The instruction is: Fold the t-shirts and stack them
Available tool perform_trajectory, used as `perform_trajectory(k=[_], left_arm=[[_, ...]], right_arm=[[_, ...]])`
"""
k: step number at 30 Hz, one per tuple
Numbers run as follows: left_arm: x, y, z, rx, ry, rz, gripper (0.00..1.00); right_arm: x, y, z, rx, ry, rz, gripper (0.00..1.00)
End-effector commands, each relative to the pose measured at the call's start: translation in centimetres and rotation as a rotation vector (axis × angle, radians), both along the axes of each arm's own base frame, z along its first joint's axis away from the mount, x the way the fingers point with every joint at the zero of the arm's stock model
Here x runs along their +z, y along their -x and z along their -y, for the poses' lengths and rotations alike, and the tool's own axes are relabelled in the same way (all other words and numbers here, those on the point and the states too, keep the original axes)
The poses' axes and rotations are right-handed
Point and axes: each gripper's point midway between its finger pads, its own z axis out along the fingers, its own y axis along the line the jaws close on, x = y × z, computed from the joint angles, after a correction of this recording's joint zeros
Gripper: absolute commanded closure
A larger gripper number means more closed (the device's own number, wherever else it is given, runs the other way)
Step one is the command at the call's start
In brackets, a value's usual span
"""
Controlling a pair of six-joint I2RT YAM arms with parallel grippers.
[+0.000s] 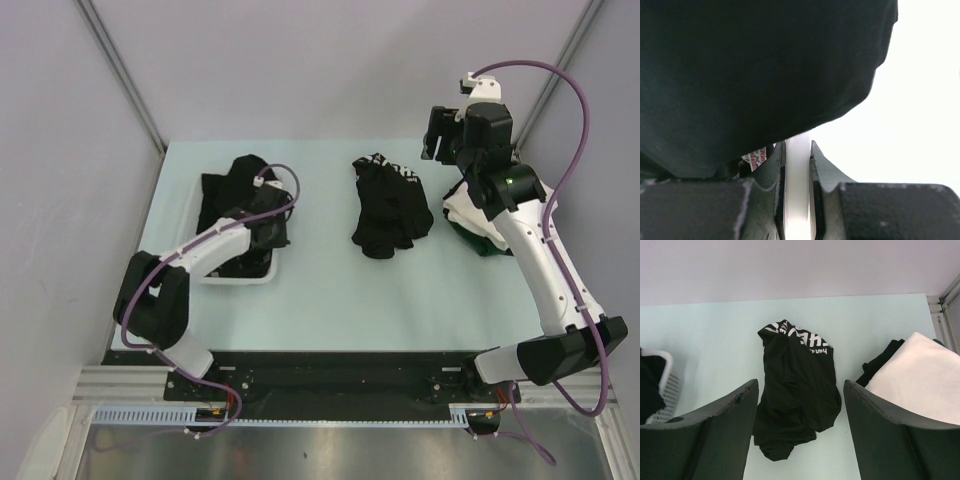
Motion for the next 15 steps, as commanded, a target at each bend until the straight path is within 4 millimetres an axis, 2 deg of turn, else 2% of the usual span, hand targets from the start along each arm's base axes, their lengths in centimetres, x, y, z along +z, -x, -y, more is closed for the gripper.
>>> perform_trajectory(k=[1,2,4,5,7,9,10,11,12,13,14,15], left_arm=[[-1.7,-0.8,-6.0,0.093,-0.097,-0.123,1.00],[-2.4,-1.6,-7.1,0.114,-0.100,-0.149,1.00],[-1.6,-3.6,-7.8,0.117,-0.091,-0.132,1.00],[-1.6,-4.9,-8.6,0.141,-0.089,-0.129,1.00],[-2.2,-6.3,-9.8,0.158,-0.097,-0.135,1.00],[-1.5,-8.4,-9.9,0.133,-0.093,-0.107,1.00],[-2.2,-9.0,-10.2,0.123,-0.096,-0.121,1.00],[-1.3,-10.6,-9.8,0.108,-0.077,-0.092,1.00],[-1.3,-11.2,-9.8,0.088,-0.084,-0.090,1.00],[-2.3,-11.7,-9.8,0.078,-0.091,-0.112,1.00],[-1.4,-13.3,-9.5,0.072,-0.090,-0.078,1.00],[-1.5,-13.8,-9.4,0.064,-0.095,-0.084,1.00]], right_arm=[[1.2,-0.1,0.0,0.004,-0.021,0.037,0.26],[1.2,-0.1,0.1,0.003,-0.017,0.039,0.26],[1.3,0.0,0.3,0.003,-0.005,0.039,0.26],[1.4,0.1,0.5,0.004,0.002,0.041,0.26],[1.5,0.2,0.8,-0.004,0.007,0.042,0.25],[1.6,0.4,1.3,-0.009,0.018,0.041,0.25],[1.6,0.4,1.4,-0.012,0.018,0.042,0.25],[1.7,0.6,1.5,-0.011,0.018,0.039,0.25],[1.8,0.7,1.6,-0.007,0.025,0.040,0.25],[2.0,0.8,1.6,-0.007,0.026,0.043,0.24],[1.9,0.9,1.7,-0.008,0.035,0.037,0.24],[2.1,0.9,1.8,-0.004,0.045,0.037,0.24]])
